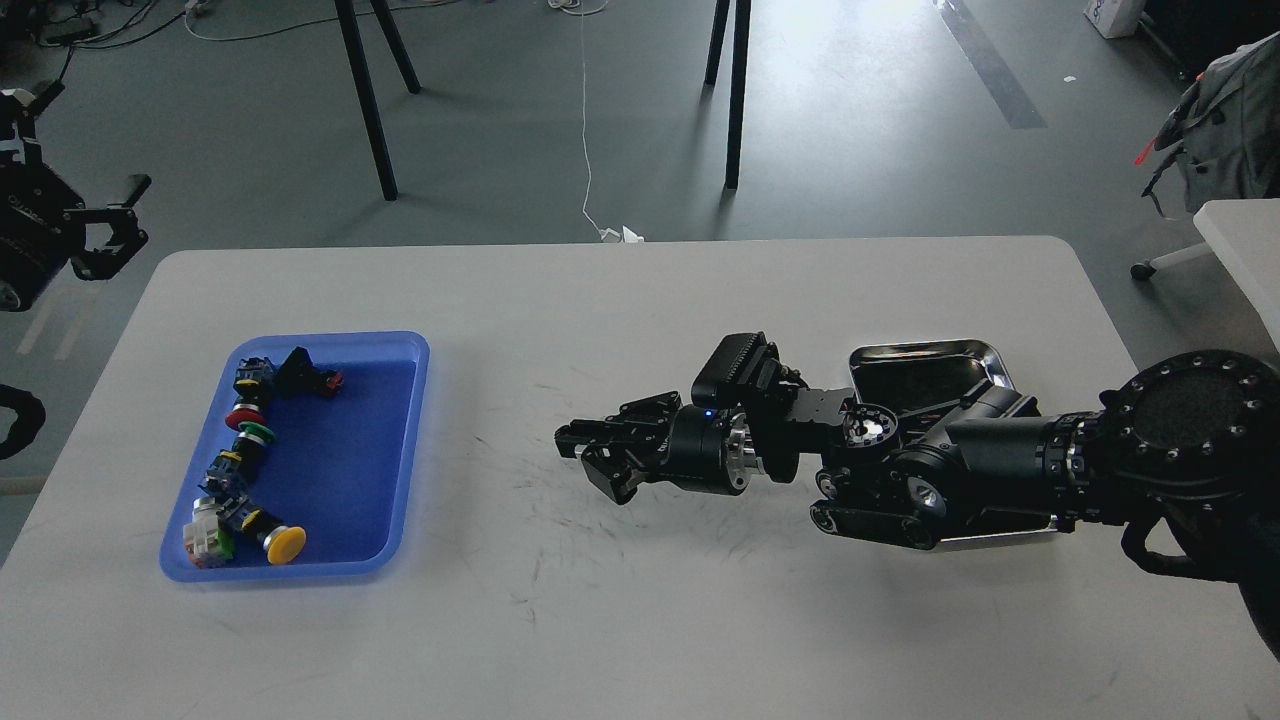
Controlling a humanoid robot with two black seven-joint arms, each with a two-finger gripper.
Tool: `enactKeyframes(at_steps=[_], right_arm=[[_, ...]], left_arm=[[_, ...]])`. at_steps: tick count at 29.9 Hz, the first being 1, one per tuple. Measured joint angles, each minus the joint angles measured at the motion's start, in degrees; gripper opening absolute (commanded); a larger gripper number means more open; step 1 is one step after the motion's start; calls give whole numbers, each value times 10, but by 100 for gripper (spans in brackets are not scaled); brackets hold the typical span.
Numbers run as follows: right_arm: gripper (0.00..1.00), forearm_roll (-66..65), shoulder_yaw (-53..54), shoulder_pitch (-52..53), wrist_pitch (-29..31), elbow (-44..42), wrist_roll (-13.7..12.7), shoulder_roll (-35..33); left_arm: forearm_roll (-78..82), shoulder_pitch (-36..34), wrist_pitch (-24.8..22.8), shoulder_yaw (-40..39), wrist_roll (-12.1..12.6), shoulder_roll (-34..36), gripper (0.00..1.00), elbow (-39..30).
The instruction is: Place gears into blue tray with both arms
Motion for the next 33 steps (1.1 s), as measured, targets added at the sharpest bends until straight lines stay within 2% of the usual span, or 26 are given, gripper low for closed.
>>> enactKeyframes(at_steps=[4,13,24,25,27,28,33], right_arm=[[23,0,4,0,-1,0,0,0],[40,1,15,-1,-1,0,0,0],[42,2,19,-1,-2,-1,0,0],[47,2,19,-1,-2,-1,0,0],[68,3,23,-1,-2,-1,1,0],[72,6,29,-1,-2,-2,1,0],[75,20,76,-1,0,-17,-1,0]], left_arm=[[-9,24,0,-11,-6,-5,99,7],[-15,59,0,-36,-32,-12,99,8],[-34,74,0,-50,-51,-10,97,3],[-40,78,0,-55,-51,-9,97,3],[-48,84,0,-62,-51,-9,97,4],[-48,86,0,-64,-51,-9,97,2],[-46,100,0,-62,-51,-10,97,-23]])
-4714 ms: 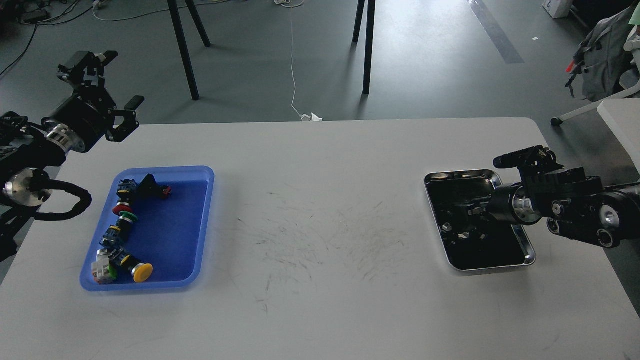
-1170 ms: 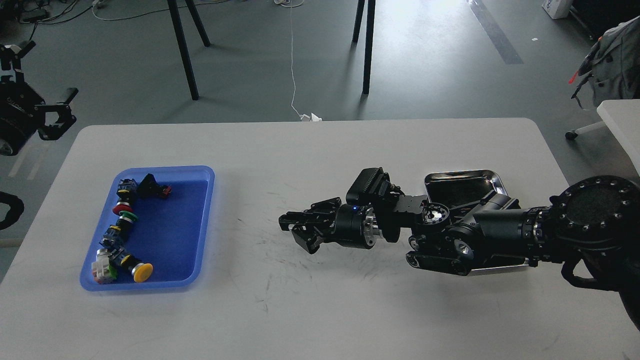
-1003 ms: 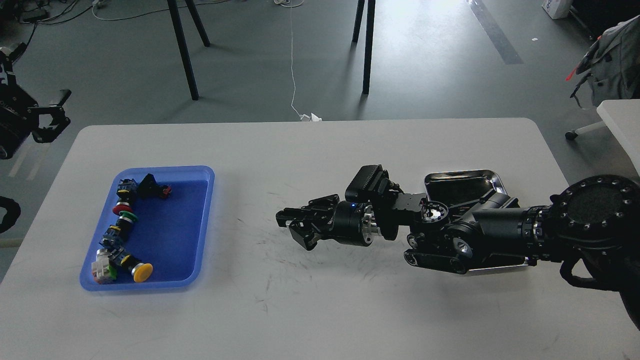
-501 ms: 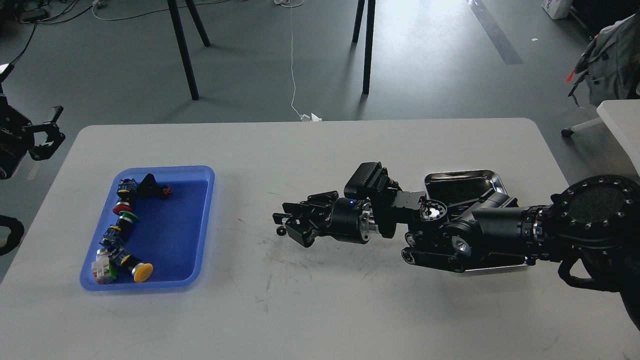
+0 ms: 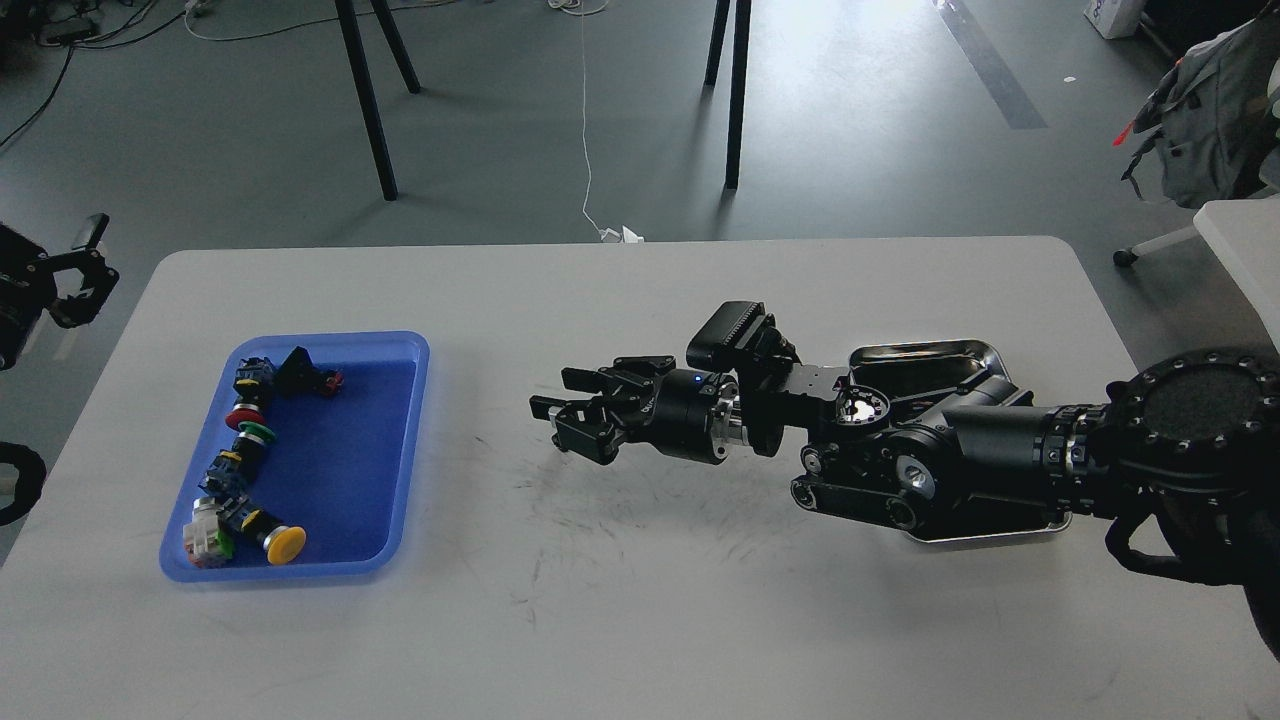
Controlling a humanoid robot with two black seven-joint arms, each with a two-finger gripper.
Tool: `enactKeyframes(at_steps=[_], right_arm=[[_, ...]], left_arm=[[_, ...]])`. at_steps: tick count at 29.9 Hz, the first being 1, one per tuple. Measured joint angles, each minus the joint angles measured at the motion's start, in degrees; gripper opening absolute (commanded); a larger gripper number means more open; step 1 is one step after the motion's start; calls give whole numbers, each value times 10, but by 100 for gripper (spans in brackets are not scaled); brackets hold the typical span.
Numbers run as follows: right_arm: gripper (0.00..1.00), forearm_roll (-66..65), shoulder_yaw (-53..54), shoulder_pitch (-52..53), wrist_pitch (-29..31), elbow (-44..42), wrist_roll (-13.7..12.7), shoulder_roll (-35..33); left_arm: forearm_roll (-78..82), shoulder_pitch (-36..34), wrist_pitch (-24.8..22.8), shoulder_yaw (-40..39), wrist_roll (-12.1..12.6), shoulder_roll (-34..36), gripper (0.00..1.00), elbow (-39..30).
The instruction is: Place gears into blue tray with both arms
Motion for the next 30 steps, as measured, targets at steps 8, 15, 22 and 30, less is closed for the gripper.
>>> enactKeyframes(at_steps=[8,15,22,30], right_arm=[[82,72,62,2,4,-15,-4,0],[82,121,122,3,6,-37,-5,0],[84,148,167,6,5,-40,-7,0],[86,194,221,8,5,-59,-7,0]], left_arm=[[-1,10,46,15,0,-1,97,-33],[-7,33,107,14,0,11,98,-80],[-2,35,195,19,0,36,98,-151],[18,10,234,58,0,142,98,-243]])
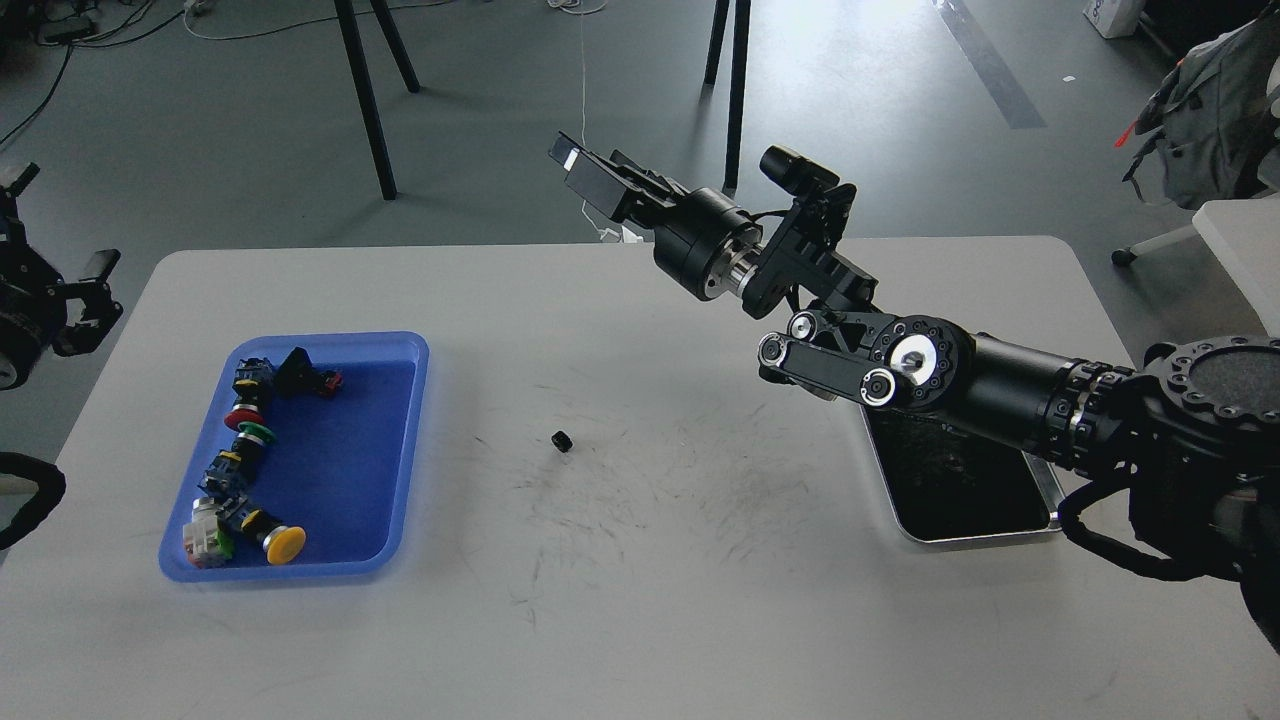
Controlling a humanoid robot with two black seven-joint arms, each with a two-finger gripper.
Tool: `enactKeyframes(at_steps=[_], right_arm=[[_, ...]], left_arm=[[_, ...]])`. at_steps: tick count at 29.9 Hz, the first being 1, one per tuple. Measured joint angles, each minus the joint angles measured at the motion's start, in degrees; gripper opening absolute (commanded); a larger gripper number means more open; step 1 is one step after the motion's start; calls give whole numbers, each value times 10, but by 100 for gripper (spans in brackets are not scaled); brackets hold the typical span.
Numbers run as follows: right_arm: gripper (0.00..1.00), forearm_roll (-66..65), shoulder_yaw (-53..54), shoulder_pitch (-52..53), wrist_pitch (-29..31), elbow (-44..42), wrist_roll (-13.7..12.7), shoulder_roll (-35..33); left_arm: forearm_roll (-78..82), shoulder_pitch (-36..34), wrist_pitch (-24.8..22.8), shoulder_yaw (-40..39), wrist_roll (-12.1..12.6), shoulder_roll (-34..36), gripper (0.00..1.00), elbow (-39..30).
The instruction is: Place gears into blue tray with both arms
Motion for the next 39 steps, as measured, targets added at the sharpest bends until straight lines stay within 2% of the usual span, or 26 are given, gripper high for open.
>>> enactKeyframes(at_steps=[7,20,31,39], right_arm=[[86,9,43,-7,-1,1,0,-15],[87,18,83,-35,-6,11,0,-79],[89,31,134,-65,-2,10,0,-134],[92,75,166,-83,0,11,0,-184]], left_arm=[[84,-34,-37,41,0,62,98,-75],[287,-53,-30,101,0,76,99,-170],[360,-77,-50,104,0,78,99,-193],[521,-96,-55,106,0,56,99,-199]])
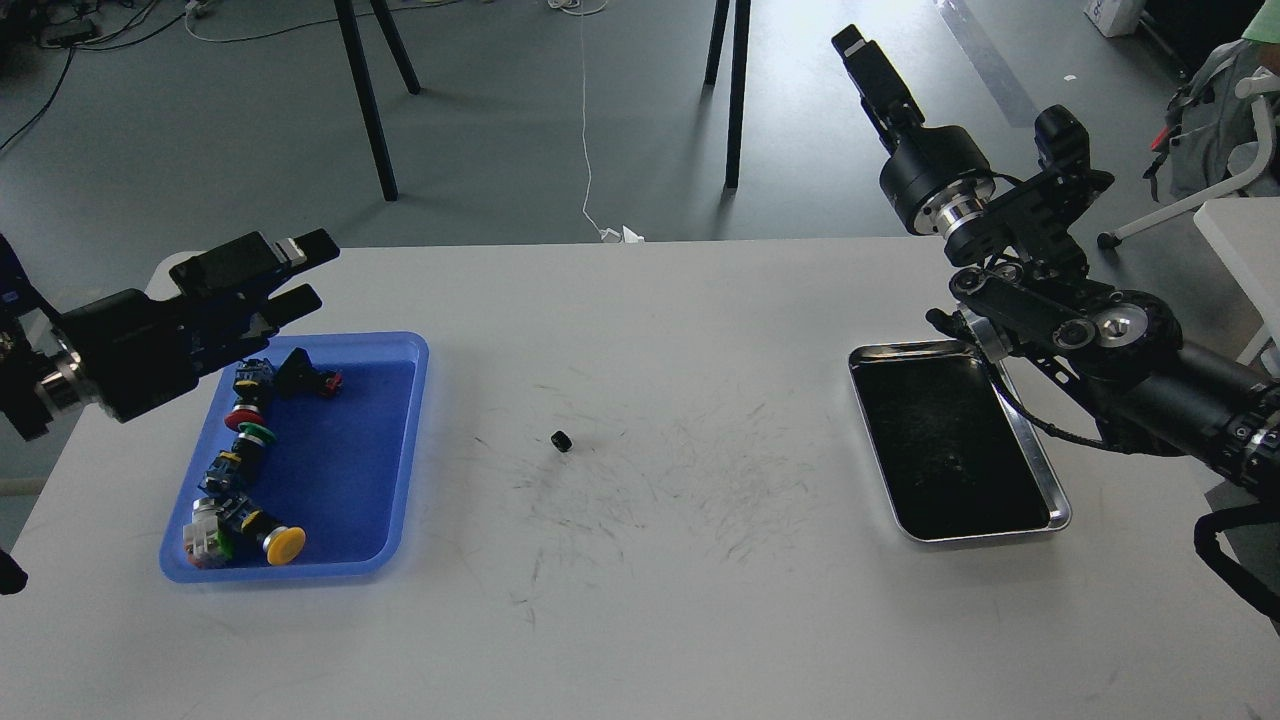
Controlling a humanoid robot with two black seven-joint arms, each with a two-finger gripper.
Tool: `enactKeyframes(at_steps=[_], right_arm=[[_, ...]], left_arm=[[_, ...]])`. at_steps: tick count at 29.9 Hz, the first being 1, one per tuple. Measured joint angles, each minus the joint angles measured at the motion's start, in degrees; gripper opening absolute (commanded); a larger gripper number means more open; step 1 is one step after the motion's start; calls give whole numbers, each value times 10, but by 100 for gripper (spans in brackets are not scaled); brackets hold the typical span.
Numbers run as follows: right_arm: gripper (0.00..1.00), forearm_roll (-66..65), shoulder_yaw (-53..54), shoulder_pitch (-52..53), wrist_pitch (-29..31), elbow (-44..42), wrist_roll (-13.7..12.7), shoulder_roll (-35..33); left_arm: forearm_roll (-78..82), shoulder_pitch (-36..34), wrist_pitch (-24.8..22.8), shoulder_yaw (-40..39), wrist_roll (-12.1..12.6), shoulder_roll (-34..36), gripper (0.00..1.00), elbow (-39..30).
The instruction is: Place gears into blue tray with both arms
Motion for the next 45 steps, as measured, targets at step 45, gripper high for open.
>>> enactKeyframes(at_steps=[45], right_arm=[[95,206,42,-89,37,13,-10,-123]], left_arm=[[486,-37,121,74,0,-225,98,120]])
